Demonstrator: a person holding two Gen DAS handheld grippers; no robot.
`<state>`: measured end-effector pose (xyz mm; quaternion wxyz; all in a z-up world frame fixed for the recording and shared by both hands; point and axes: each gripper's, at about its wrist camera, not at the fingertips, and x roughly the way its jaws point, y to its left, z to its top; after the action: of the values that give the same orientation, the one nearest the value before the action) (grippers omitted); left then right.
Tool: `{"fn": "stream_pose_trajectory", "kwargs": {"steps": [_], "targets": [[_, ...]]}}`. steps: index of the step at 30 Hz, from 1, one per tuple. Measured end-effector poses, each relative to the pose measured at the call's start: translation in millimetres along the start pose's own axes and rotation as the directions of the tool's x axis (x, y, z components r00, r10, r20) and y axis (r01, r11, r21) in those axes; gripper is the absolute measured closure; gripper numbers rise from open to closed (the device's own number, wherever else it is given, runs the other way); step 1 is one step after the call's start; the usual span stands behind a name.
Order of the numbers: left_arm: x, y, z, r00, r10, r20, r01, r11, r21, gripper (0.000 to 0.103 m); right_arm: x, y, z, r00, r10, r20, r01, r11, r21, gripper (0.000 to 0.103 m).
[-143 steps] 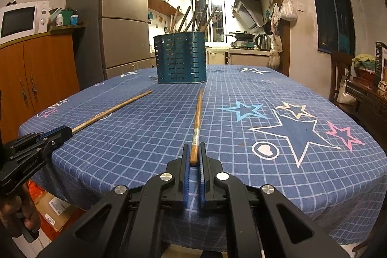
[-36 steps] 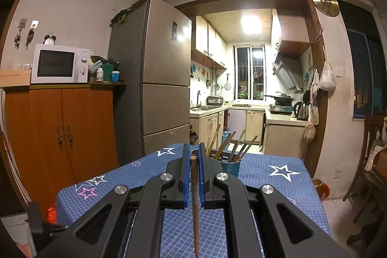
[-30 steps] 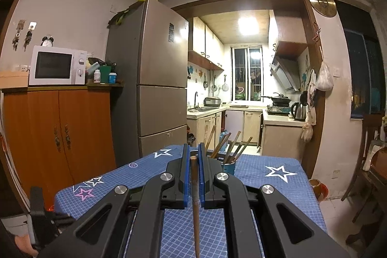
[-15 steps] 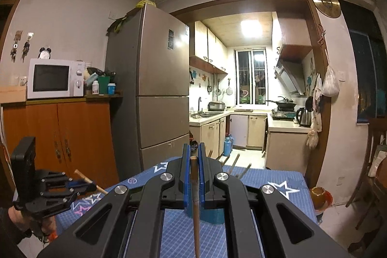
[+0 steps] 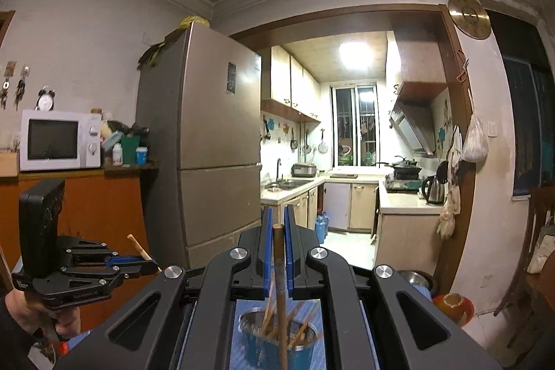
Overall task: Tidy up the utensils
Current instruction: 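Carry the left tool's chopstick over the holder basket beside the right tool, then lower both chopsticks into the holder basket and open both tools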
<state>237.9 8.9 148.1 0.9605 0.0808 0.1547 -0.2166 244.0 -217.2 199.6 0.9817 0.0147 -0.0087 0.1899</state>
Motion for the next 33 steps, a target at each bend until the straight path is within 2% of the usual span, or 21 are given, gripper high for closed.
{"fn": "stream_pose_trajectory", "kwargs": {"steps": [6,14,33], "targets": [[34,3,26,0.999,0.033,-0.041,-0.032,0.999,0.025,0.098,34,-10,17,0.999,-0.015,0.036,0.014,1.0,0.01,0.095],[79,9,27,0.994,0.038,-0.102,-0.037,0.999,0.014,0.098,78,-23,9,0.998,-0.039,0.05,0.037,0.999,0.029,0.095],[117,24,8,0.978,0.026,-0.205,-0.026,1.0,0.0,0.098,139,-42,-36,0.995,-0.064,-0.073,0.071,0.993,0.09,0.095]]}}
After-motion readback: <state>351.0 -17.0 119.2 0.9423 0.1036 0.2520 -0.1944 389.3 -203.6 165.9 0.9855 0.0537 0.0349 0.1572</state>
